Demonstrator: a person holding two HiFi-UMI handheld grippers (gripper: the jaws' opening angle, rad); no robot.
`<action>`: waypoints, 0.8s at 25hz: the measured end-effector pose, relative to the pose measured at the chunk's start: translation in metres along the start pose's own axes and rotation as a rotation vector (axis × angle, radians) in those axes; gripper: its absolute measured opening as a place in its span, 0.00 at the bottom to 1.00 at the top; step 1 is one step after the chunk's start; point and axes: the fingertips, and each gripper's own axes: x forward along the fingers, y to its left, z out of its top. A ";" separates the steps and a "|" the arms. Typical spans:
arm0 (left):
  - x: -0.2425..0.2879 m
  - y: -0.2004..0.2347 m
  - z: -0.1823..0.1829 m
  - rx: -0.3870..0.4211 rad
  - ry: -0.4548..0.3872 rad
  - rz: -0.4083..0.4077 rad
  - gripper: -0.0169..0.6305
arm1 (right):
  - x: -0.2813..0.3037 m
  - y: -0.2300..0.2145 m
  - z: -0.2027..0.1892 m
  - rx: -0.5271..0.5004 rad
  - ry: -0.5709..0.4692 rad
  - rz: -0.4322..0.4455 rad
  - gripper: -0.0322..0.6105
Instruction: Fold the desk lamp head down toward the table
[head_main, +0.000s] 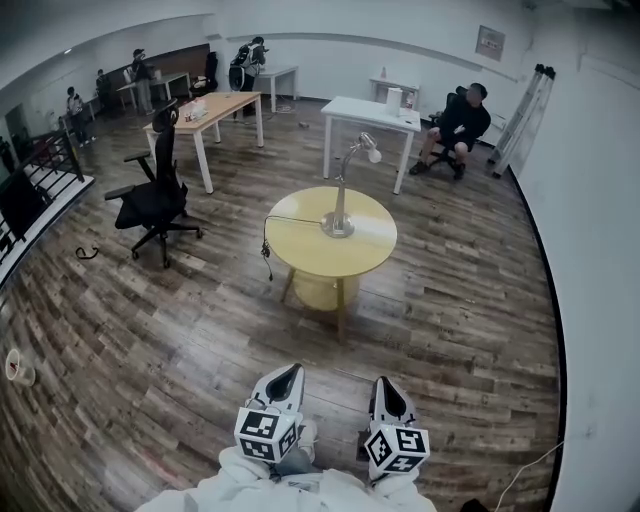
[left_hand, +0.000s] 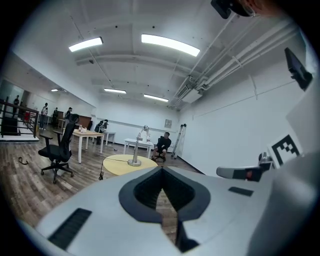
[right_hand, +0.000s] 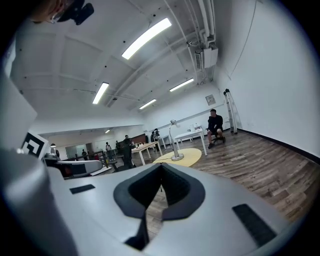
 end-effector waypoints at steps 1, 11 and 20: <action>0.006 0.003 0.002 -0.001 -0.001 -0.002 0.03 | 0.007 -0.001 0.002 -0.002 -0.001 0.000 0.07; 0.084 0.044 0.031 -0.006 -0.002 -0.014 0.03 | 0.097 -0.014 0.027 0.004 0.000 -0.005 0.07; 0.157 0.090 0.048 -0.020 -0.003 -0.022 0.03 | 0.186 -0.017 0.046 -0.012 -0.007 0.005 0.07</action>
